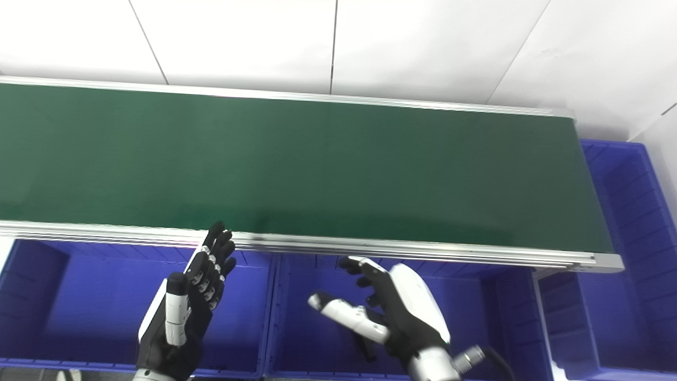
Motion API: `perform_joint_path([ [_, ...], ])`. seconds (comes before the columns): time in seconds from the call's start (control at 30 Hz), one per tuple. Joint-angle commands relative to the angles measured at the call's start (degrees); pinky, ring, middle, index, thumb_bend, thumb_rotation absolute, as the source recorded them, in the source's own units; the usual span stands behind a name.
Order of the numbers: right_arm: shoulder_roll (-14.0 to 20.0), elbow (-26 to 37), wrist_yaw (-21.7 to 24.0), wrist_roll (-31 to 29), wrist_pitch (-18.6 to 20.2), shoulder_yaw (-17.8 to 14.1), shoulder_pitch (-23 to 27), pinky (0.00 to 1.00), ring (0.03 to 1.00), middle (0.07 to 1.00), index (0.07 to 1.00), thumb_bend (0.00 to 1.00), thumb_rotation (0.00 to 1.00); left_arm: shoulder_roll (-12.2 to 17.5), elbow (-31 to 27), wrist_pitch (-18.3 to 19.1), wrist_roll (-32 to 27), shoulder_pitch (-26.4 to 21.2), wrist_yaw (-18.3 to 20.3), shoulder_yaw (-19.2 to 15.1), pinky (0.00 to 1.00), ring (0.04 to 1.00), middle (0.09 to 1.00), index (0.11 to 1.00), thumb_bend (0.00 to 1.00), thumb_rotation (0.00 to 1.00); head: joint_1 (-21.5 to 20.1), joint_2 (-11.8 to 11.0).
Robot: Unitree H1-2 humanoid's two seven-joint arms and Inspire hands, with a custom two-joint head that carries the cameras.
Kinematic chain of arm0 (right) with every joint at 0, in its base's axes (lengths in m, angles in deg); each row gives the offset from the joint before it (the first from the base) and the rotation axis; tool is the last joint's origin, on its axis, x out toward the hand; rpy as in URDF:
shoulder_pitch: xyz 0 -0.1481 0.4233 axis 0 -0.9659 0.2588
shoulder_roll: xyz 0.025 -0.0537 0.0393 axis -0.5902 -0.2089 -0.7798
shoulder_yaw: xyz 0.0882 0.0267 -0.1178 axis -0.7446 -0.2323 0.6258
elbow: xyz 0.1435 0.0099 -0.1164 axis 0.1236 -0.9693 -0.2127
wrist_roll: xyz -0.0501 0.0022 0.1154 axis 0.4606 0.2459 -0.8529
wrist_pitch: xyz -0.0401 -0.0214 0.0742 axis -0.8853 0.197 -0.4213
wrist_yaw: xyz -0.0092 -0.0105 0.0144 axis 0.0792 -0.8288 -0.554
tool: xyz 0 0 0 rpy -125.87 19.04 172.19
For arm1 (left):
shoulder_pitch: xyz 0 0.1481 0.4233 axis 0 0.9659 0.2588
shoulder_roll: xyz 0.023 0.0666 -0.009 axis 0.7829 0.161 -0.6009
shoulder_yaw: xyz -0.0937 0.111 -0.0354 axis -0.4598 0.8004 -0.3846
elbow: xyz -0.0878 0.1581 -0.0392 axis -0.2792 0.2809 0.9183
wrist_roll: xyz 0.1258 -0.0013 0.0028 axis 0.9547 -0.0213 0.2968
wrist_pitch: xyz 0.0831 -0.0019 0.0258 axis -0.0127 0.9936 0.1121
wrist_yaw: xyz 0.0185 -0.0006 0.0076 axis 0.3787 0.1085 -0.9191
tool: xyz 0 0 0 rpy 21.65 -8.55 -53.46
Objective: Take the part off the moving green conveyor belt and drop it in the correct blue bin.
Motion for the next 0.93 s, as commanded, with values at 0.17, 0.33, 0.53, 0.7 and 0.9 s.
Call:
perform_joint_path([
  [0.17,-7.9,-14.4,-25.2,-33.4,-32.1,-0.1,-12.6,0.83,0.868,0.886,0.892,0.88,1.00,1.3,1.1,-4.3,2.3,-0.2,1.1,-0.6,1.00,1.000,1.000,1.000,0.87,1.00,0.3,-1.8],
  [0.33,-6.2,-23.1,-32.0,-32.8,-43.3,-1.2,-9.0,0.86,0.893,0.926,0.951,0.84,1.00,1.9,2.6,-5.2,5.0,-0.9,0.9,-0.4,1.00,1.000,1.000,1.000,0.86,1.00,-0.2,-2.1],
  [0.53,-4.6,-29.7,-35.9,-32.3,-49.2,0.2,-6.5,0.87,0.899,0.934,0.963,0.79,1.00,2.5,3.9,-6.1,4.8,-1.4,1.1,-0.9,1.00,1.000,1.000,1.000,0.84,1.00,-2.4,-2.9],
  [0.7,-3.4,-33.0,-39.4,-29.9,-51.6,1.8,-5.1,0.88,0.917,0.952,0.975,0.81,1.00,2.5,5.4,-7.9,3.2,-1.7,1.5,-1.5,1.00,1.000,1.000,1.000,0.83,1.00,-3.9,-3.8],
  [0.9,-1.4,-34.2,-41.0,-29.5,-51.0,4.3,-3.7,0.93,0.979,0.992,0.999,0.84,1.00,2.4,7.0,-9.5,2.5,-1.9,2.4,-2.3,1.00,1.000,1.000,1.000,0.84,1.00,-4.1,-5.2],
])
